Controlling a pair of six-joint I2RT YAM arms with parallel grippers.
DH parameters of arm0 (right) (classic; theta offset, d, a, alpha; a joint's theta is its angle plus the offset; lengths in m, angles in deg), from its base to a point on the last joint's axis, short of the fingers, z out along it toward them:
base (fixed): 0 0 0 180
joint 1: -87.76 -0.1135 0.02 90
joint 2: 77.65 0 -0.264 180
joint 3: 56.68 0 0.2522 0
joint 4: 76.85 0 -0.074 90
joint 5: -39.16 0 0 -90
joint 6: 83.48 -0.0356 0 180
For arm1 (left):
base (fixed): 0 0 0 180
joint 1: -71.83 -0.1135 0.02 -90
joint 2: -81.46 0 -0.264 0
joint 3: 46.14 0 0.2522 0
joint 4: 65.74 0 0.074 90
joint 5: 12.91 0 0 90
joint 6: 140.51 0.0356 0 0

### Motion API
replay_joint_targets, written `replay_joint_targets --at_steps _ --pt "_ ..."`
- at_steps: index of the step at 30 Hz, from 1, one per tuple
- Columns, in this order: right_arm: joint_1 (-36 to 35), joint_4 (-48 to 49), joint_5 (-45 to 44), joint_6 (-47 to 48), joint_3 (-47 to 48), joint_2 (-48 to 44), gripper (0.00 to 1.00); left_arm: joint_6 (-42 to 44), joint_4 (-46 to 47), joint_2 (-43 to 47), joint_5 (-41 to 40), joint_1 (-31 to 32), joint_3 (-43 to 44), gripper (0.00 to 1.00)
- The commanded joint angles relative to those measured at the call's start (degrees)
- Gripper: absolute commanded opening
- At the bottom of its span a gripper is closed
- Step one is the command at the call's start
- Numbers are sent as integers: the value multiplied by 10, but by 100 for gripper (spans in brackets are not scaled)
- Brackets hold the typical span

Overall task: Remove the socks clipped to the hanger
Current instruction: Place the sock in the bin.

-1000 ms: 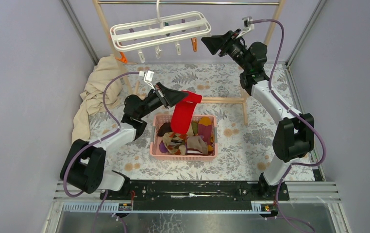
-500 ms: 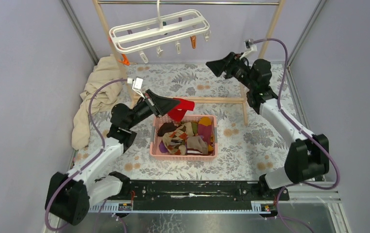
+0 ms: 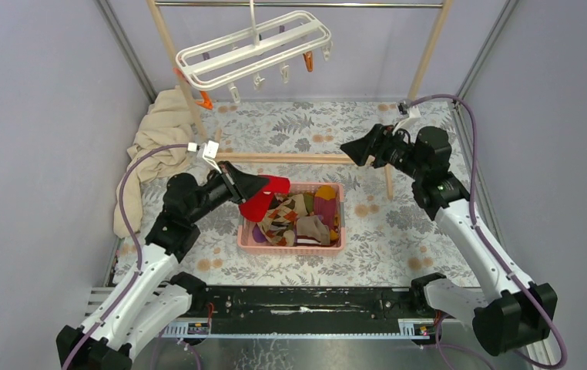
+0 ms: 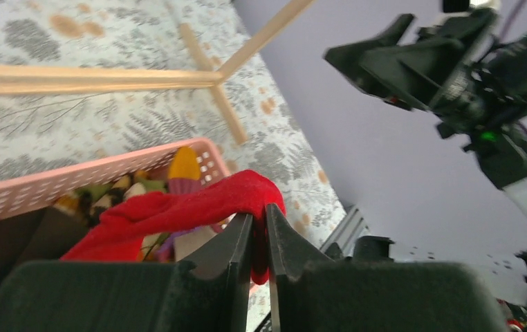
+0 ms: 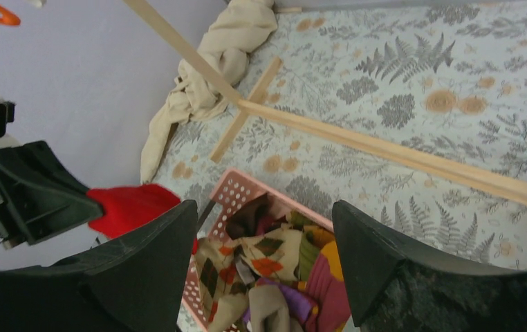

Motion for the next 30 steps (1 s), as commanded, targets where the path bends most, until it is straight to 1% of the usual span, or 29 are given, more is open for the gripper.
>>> replay_joint_targets --at_steps 1,4,10,13,19,24,26,30 --pt "2 -45 21 19 -21 -37 79 39 -79 -8 -49 9 18 18" --pt "2 -52 29 19 -38 -54 79 40 -65 -45 -60 32 26 18" --pt "2 -59 38 23 -48 -73 79 52 -33 -141 -104 96 58 17" --pt "3 -80 43 25 -53 -74 79 44 -13 -176 -127 134 51 17" --pt "3 -85 58 33 -68 -74 80 10 61 -227 -165 208 7 19" --pt "2 -98 60 48 -70 -66 80 15 67 -293 -196 252 16 23" --pt "3 -101 63 50 -72 -65 80 21 58 -311 -209 257 29 29" --pt "2 -110 66 54 -73 -66 80 49 7 -328 -237 258 63 46"
